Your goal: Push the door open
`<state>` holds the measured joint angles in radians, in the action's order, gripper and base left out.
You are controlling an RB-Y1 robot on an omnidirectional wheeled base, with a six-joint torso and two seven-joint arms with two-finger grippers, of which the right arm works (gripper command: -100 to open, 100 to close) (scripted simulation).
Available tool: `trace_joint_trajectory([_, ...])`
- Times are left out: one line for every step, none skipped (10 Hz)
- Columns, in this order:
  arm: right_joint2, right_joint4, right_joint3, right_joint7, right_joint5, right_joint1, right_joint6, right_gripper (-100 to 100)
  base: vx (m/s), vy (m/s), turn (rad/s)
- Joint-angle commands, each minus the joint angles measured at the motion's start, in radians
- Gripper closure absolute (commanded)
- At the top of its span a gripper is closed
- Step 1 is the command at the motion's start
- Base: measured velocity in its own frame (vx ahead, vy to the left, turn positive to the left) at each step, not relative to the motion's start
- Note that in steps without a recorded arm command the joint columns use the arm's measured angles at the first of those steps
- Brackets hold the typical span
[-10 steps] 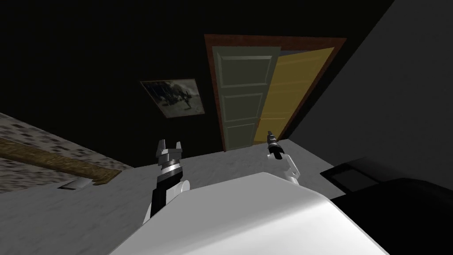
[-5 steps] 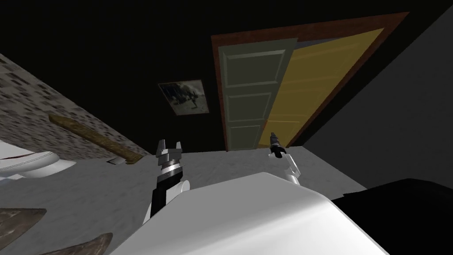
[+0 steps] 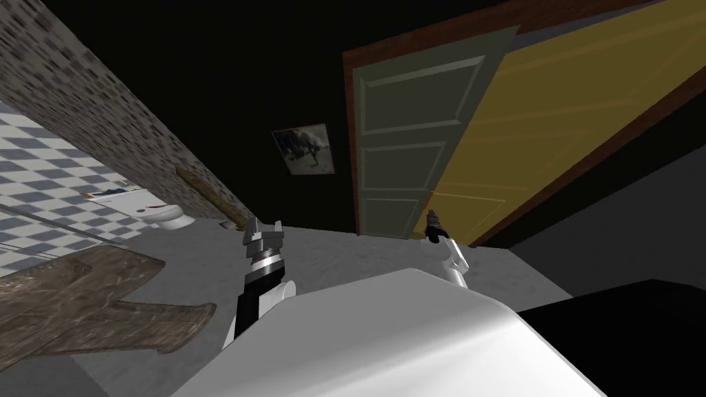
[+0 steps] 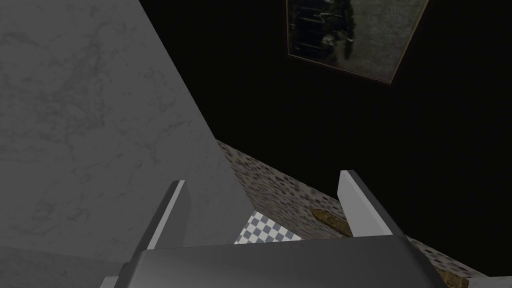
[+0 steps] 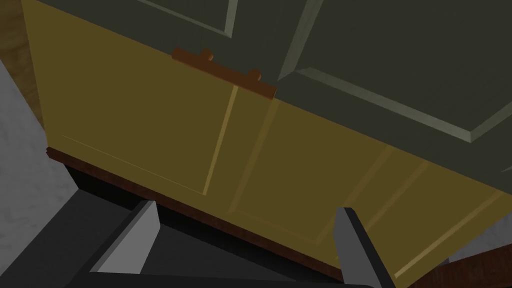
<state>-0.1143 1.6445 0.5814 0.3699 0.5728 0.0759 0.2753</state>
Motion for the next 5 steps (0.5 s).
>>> trace_joint_trajectory([-0.002, -0.012, 0.021, 0.013, 0.023, -0.006, 0.036, -100, -0.022, -0.218, 0.404])
trace_joint_trajectory([-0.003, -0.021, 0.029, 0.016, 0.033, -0.012, 0.046, -100, -0.022, -0.154, 0.225])
trace_joint_trajectory([-0.003, -0.038, 0.046, 0.024, 0.052, -0.023, 0.065, -100, -0.013, -0.093, 0.282])
trace_joint_trajectory([-0.004, -0.055, 0.063, 0.031, 0.071, -0.034, 0.084, -100, -0.015, -0.103, 0.424])
trace_joint_trajectory([-0.004, -0.072, 0.08, 0.039, 0.09, -0.045, 0.103, -100, -0.016, -0.119, 0.386])
